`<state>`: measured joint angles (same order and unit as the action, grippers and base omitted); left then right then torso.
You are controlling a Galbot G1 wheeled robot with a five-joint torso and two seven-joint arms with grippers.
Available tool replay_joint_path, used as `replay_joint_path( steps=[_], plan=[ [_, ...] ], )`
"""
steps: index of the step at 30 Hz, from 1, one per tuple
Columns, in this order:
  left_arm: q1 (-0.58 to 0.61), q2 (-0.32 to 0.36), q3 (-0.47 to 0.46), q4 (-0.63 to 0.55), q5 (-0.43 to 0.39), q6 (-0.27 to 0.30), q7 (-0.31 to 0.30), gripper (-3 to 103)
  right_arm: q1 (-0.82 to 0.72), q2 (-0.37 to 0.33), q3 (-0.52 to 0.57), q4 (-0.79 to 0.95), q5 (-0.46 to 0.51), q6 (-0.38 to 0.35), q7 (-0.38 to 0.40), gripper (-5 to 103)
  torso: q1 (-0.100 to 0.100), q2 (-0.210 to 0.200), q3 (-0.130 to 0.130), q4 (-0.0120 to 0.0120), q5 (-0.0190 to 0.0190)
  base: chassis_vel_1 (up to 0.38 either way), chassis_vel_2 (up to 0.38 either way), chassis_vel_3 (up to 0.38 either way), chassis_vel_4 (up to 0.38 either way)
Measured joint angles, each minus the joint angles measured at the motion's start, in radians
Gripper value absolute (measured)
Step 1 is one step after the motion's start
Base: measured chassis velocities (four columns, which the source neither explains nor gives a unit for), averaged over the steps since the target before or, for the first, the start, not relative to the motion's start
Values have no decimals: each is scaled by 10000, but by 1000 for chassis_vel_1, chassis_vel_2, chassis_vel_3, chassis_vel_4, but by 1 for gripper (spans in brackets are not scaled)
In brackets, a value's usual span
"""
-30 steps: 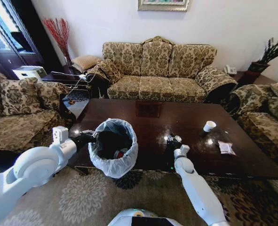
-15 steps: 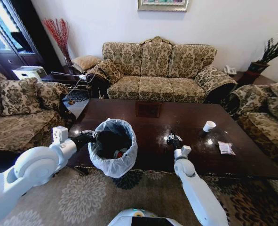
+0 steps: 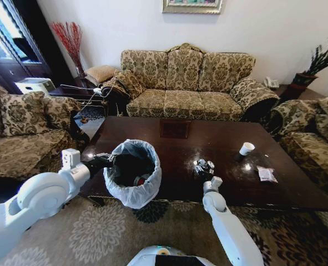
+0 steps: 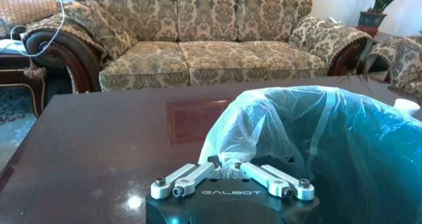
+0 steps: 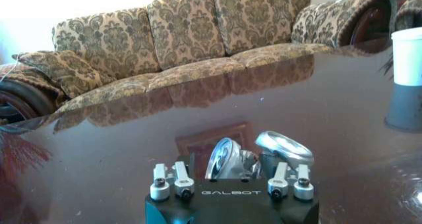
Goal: Move to the front of the table and place the trash on the table into the trash bin.
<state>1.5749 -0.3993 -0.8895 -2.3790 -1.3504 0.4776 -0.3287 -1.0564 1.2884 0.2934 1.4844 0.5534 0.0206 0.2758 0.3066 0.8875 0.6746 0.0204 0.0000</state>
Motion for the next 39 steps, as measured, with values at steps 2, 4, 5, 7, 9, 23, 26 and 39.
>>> replay_joint_path(
  steps=[2,4,5,7,9,23,26,39],
  plan=[
    [-1,0,0,15,2,-4,1,3,39,0,-3,-22,52,-33,-16,60,0,0,0,0,0,0,0,0,0],
    [-1,2,0,30,5,-12,5,3,81,6,-8,-39,75,-44,-31,51,0,0,0,0,0,0,0,0,0],
    [-1,2,-1,33,8,-15,7,3,85,6,-12,-39,75,-44,-37,47,0,0,0,1,0,0,0,0,0],
    [-4,3,-1,35,10,-18,7,3,86,7,-17,-40,75,-44,-45,47,0,0,0,0,0,0,0,0,0],
    [-13,3,-1,41,11,-24,10,3,80,8,-22,-36,68,-44,-54,40,0,0,0,0,0,0,0,0,0],
    [9,-19,-35,-11,23,-32,11,3,-2,-26,-5,99,52,-39,-66,7,-1,0,0,0,0,0,0,0,0],
    [26,-11,-45,-35,23,-31,10,3,-56,-39,5,238,86,15,-104,7,0,0,0,0,2,0,0,0,0],
    [83,297,-53,94,28,29,-75,3,149,-814,-642,5412,1829,900,-3278,7,0,0,0,1,-4,0,0,0,0]
  ],
)
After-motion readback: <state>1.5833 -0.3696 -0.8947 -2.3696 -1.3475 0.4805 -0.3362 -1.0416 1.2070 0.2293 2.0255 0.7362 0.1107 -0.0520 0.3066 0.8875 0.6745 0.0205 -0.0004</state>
